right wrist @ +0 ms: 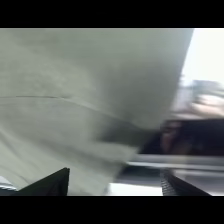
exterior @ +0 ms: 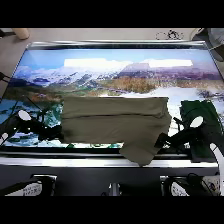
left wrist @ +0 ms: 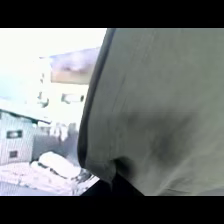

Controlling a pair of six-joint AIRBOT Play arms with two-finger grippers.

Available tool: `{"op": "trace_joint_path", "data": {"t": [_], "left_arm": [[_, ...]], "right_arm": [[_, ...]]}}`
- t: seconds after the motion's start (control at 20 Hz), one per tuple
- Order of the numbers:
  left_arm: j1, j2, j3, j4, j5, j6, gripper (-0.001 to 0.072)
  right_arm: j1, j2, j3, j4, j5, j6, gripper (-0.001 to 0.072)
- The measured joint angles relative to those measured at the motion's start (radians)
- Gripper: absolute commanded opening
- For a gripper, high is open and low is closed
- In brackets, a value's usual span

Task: Fold the shirts.

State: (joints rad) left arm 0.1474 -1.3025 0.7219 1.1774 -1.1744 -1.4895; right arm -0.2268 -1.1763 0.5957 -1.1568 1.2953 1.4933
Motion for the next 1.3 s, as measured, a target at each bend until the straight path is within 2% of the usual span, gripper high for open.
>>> {"op": "trace_joint_path", "data": {"t": [0.05, 0.1, 0.15, 0.2, 0.4, 0.65, 0.75, 0.95, 1.0, 1.05, 1.1, 1.15, 1.3], "left_arm": [[0.0, 0.0, 0.0, 0.0, 0.0, 0.0, 0.0026], [0.0, 0.001, 0.0, 0.0, 0.0, 0.0, 0.0026], [0.0, 0.001, 0.0, 0.0, 0.0, 0.0, 0.0026], [-0.001, 0.001, 0.0, 0.0, 0.0, 0.0, 0.0026], [0.0, 0.028, 0.027, 0.008, 0.004, 0.023, 0.0022], [-0.002, 0.113, 0.23, -0.005, 0.008, 0.041, 0.002], [-0.002, 0.063, 0.332, -0.014, 0.039, 0.015, 0.0022], [-0.002, -0.172, 0.532, -0.096, 0.07, -0.011, 0.0033], [-0.002, -0.231, 0.574, -0.124, 0.071, -0.015, 0.0135], [-0.002, -0.285, 0.611, -0.157, 0.073, -0.021, 0.0425], [-0.002, -0.339, 0.644, -0.189, 0.074, -0.029, 0.0642], [0.0, -0.38, 0.67, -0.222, 0.07, -0.037, 0.0674], [0.021, -0.431, 0.734, -0.287, 0.053, -0.025, 0.0673]], "right_arm": [[0.0, 0.001, -0.023, 0.027, -0.023, -0.002, 0.0526], [-0.001, 0.003, -0.044, 0.055, -0.03, -0.002, 0.0411], [0.0, 0.003, -0.062, 0.077, -0.042, -0.002, 0.0198], [0.0, 0.003, -0.077, 0.09, -0.068, -0.002, 0.0024], [0.0, 0.028, -0.051, 0.126, -0.102, -0.029, 0.0019], [0.0, 0.054, 0.254, 0.118, -0.137, -0.034, 0.0019], [0.0, -0.028, 0.409, 0.105, -0.179, -0.015, 0.0019], [0.012, -0.274, 0.647, 0.145, -0.238, 0.002, 0.0022], [0.022, -0.327, 0.682, 0.153, -0.246, 0.014, 0.0059], [0.034, -0.376, 0.709, 0.161, -0.259, 0.022, 0.0255], [0.046, -0.414, 0.726, 0.163, -0.266, 0.029, 0.059], [0.058, -0.444, 0.741, 0.168, -0.276, 0.033, 0.0704], [0.058, -0.477, 0.779, 0.127, -0.27, -0.002, 0.072]]}}
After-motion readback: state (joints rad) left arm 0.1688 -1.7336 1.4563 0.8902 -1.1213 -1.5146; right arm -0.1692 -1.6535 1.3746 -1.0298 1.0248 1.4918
